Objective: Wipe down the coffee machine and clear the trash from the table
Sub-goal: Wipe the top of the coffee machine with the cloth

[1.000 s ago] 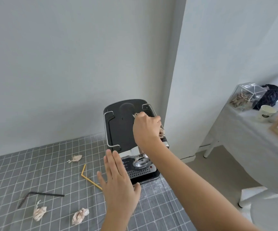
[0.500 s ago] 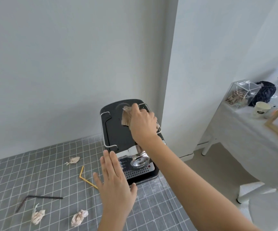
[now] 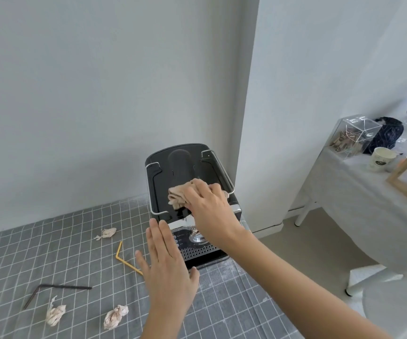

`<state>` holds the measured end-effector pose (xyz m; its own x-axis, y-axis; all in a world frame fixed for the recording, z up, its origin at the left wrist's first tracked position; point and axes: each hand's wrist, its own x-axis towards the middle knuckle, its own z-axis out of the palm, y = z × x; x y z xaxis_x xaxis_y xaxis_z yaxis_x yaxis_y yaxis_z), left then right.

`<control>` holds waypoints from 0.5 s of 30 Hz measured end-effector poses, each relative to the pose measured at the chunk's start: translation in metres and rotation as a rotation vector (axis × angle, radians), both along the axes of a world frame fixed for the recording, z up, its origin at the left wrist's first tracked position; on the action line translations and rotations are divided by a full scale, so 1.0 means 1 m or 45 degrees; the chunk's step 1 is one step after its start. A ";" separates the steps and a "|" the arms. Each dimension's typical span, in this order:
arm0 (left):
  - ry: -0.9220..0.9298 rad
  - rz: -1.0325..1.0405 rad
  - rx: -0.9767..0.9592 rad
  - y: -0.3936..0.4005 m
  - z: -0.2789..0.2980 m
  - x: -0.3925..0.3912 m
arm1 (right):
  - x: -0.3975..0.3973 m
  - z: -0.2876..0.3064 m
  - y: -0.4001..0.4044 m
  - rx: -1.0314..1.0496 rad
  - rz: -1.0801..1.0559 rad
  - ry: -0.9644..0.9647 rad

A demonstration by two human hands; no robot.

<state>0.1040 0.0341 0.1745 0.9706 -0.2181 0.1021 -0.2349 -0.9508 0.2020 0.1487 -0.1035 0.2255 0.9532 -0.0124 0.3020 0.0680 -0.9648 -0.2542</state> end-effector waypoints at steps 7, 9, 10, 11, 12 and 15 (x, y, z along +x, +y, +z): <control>0.018 0.003 0.016 0.000 0.003 0.002 | 0.026 0.051 -0.043 0.540 0.033 -0.017; 0.017 -0.001 0.009 0.001 0.004 0.001 | 0.037 0.046 -0.047 0.320 0.013 0.096; 0.021 -0.004 0.014 0.002 0.004 0.001 | 0.038 0.043 -0.045 0.212 0.010 0.172; 0.020 -0.007 0.020 0.002 0.003 0.001 | 0.036 0.042 -0.041 0.108 -0.015 0.230; 0.015 -0.008 0.024 0.002 0.003 0.001 | 0.034 0.040 -0.034 0.005 -0.048 0.267; 0.022 -0.001 0.011 0.000 0.005 0.000 | 0.030 0.039 -0.010 -0.254 -0.180 0.329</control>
<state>0.1043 0.0346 0.1797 0.9719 -0.2197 0.0839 -0.2324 -0.9522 0.1981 0.1783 -0.1137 0.2642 0.9915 -0.1147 0.0613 -0.1117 -0.9924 -0.0511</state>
